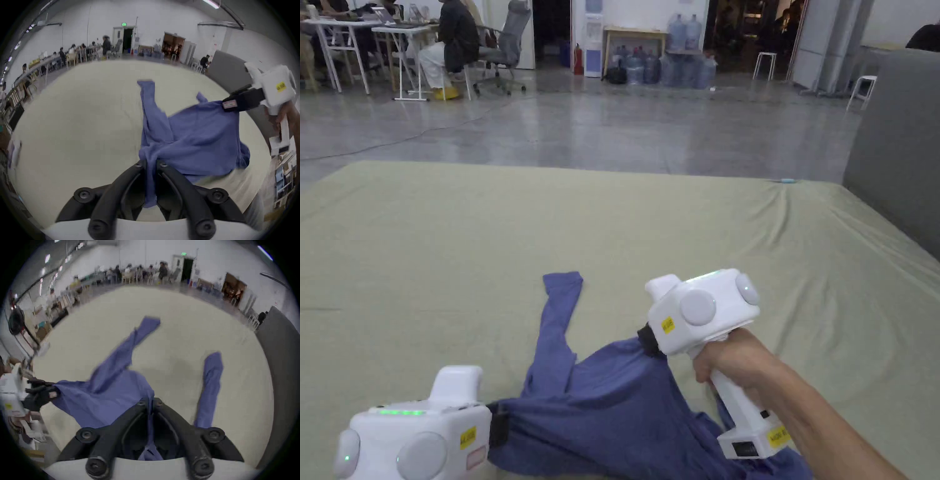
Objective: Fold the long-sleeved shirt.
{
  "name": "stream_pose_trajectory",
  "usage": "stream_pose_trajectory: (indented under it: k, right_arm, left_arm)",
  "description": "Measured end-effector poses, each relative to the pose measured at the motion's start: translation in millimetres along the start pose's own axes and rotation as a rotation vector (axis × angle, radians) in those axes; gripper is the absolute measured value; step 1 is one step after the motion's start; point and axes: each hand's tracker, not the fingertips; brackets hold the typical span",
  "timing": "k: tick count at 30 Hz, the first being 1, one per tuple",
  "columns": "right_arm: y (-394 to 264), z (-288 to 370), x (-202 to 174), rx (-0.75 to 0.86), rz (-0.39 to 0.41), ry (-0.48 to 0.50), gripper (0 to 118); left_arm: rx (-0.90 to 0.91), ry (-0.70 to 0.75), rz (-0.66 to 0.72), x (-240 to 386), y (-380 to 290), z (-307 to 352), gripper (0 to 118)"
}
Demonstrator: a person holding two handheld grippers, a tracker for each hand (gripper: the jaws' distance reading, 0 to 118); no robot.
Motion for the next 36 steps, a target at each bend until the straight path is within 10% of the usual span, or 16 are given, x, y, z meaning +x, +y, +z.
stream_pose_trajectory:
  k: [20,27,36]
  right_arm:
    - [263.8,289.6,70.0,0.691,-0.089,-0.279,0]
    - [248.9,268.3,91.3,0.674,-0.113,-0.288,0]
    - [142.6,88.8,126.5,0.416,-0.202,-0.210,0]
  left_arm:
    - [0.593,0.167,-0.184,105.4,420.0,153.0,3]
    - [0.559,0.147,-0.209,117.8,411.8,120.6,3]
    - [0.231,0.126,-0.148,92.2,267.0,-46.9,3]
